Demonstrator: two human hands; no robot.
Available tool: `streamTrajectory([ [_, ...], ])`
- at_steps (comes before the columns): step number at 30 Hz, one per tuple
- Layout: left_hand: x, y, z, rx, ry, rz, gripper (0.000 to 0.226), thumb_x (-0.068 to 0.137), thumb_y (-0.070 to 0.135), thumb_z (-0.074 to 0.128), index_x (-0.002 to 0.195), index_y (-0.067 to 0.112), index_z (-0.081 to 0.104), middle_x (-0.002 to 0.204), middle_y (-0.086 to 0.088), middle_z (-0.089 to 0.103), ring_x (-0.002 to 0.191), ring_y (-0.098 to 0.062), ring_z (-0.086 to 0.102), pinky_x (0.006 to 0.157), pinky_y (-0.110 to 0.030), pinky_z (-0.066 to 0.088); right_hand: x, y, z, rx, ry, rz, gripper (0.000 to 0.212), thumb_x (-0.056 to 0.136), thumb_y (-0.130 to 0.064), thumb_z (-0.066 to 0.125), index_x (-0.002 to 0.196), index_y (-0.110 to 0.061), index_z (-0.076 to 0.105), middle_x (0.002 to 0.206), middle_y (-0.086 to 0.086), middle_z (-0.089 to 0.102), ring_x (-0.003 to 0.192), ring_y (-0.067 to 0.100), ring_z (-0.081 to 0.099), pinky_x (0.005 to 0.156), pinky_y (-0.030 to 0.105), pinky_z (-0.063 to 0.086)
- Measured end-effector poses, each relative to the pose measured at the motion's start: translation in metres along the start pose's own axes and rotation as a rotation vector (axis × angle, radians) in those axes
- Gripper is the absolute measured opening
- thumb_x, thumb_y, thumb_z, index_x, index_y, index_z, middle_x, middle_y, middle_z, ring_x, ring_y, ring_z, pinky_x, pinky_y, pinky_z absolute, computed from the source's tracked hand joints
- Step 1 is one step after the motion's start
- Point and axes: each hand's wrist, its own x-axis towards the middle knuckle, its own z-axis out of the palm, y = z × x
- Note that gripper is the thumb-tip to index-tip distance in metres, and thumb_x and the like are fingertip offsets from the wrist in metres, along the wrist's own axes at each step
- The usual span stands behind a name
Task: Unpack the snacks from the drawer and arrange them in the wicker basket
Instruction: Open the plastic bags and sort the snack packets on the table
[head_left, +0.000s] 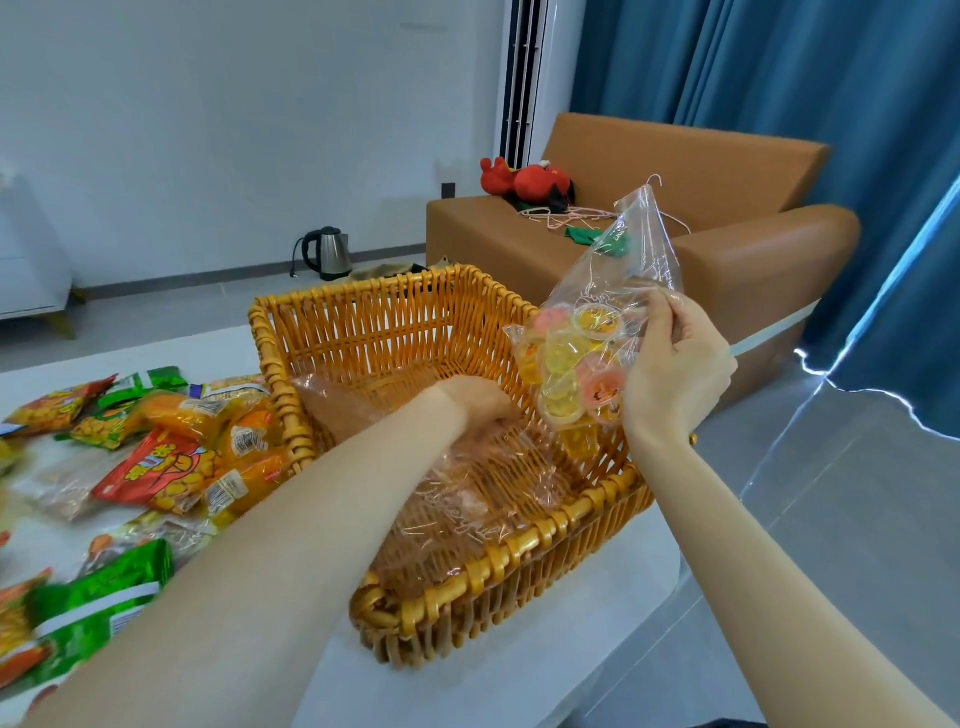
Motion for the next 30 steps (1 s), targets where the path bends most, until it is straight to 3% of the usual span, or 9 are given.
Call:
streamTrajectory([
  [3, -0.013, -0.005, -0.022, 0.065, 0.148, -0.001, 0.027, 0.099, 0.029, 0.048, 0.077, 0.015, 0.055, 0.071, 0.003, 0.055, 0.058, -0.009, 0.054, 0.058, -0.021, 0.045, 0.000, 0.001, 0.000, 0.021, -0.004, -0.017, 0.028, 0.101, -0.027, 0.047, 0.108, -0.019, 0.073, 0.089, -0.020, 0.063, 0.074, -0.013, 0.055, 0.066, -0.001, 0.037],
  [5, -0.024, -0.014, -0.038, 0.079, 0.258, -0.021, 0.029, 0.099, 0.031, 0.047, 0.078, 0.015, 0.057, 0.064, 0.006, 0.052, 0.048, -0.007, 0.050, 0.053, -0.019, 0.041, 0.001, 0.001, -0.002, 0.019, -0.015, -0.026, 0.027, 0.101, -0.027, 0.047, 0.106, -0.020, 0.072, 0.085, -0.022, 0.060, 0.073, -0.015, 0.054, 0.064, -0.001, 0.036],
  [9, -0.062, -0.031, -0.051, 0.005, 0.388, -0.146, 0.011, 0.095, 0.018, 0.053, 0.104, 0.015, 0.057, 0.079, 0.004, 0.054, 0.076, -0.016, 0.056, 0.069, -0.029, 0.051, 0.000, 0.003, -0.004, 0.044, -0.009, -0.024, 0.026, 0.101, -0.027, 0.047, 0.107, -0.020, 0.072, 0.078, -0.024, 0.057, 0.070, -0.012, 0.055, 0.061, 0.003, 0.037],
  [13, -0.103, -0.043, -0.068, -0.120, 0.722, -0.180, 0.007, 0.093, 0.014, 0.058, 0.094, 0.014, 0.050, 0.091, -0.001, 0.059, 0.094, -0.016, 0.050, 0.077, -0.026, 0.040, -0.001, 0.000, 0.001, 0.005, -0.140, -0.071, 0.026, 0.102, -0.027, 0.047, 0.101, -0.021, 0.072, 0.073, -0.013, 0.059, 0.065, 0.004, 0.053, 0.063, 0.030, 0.045],
  [16, -0.122, -0.056, -0.079, -0.284, 0.926, -0.226, 0.013, 0.092, 0.015, 0.060, 0.087, 0.014, 0.048, 0.085, -0.001, 0.058, 0.087, -0.019, 0.050, 0.076, -0.030, 0.037, -0.002, 0.000, 0.005, -0.128, -0.374, -0.116, 0.025, 0.100, -0.030, 0.049, 0.096, -0.024, 0.073, 0.076, -0.004, 0.068, 0.072, 0.015, 0.061, 0.059, 0.031, 0.043],
  [21, -0.140, -0.062, -0.088, -0.286, 0.967, -0.206, 0.013, 0.092, 0.016, 0.061, 0.088, 0.013, 0.050, 0.086, -0.004, 0.059, 0.083, -0.022, 0.052, 0.072, -0.034, 0.041, 0.015, -0.008, 0.003, -0.307, -0.628, -0.028, 0.021, 0.094, -0.032, 0.056, 0.100, -0.026, 0.076, 0.096, -0.001, 0.074, 0.087, 0.022, 0.067, 0.078, 0.041, 0.057],
  [26, -0.147, -0.057, -0.086, -0.318, 0.958, -0.194, 0.016, 0.090, 0.019, 0.063, 0.085, 0.019, 0.048, 0.085, 0.004, 0.057, 0.083, -0.016, 0.051, 0.070, -0.024, 0.034, 0.014, -0.012, -0.009, -0.705, -0.628, -0.106, 0.034, 0.091, -0.016, 0.059, 0.124, -0.024, 0.055, 0.114, 0.002, 0.067, 0.103, 0.025, 0.061, 0.079, 0.037, 0.054],
  [28, -0.148, -0.052, -0.085, -0.343, 0.956, -0.193, 0.015, 0.089, 0.019, 0.064, 0.085, 0.017, 0.050, 0.087, 0.004, 0.058, 0.083, -0.011, 0.052, 0.071, -0.020, 0.034, 0.010, -0.036, -0.010, -0.455, -0.611, -0.216, 0.030, 0.095, -0.028, 0.057, 0.124, -0.025, 0.055, 0.120, -0.003, 0.064, 0.109, 0.018, 0.056, 0.084, 0.037, 0.052],
  [30, -0.148, -0.046, -0.085, -0.388, 0.962, -0.184, 0.014, 0.088, 0.017, 0.065, 0.087, 0.013, 0.053, 0.090, 0.005, 0.059, 0.087, -0.010, 0.055, 0.078, -0.022, 0.039, 0.004, -0.075, -0.012, -0.038, -0.871, -0.001, 0.047, 0.095, -0.053, 0.047, 0.132, -0.024, 0.053, 0.132, -0.005, 0.058, 0.113, 0.011, 0.055, 0.094, 0.034, 0.048],
])
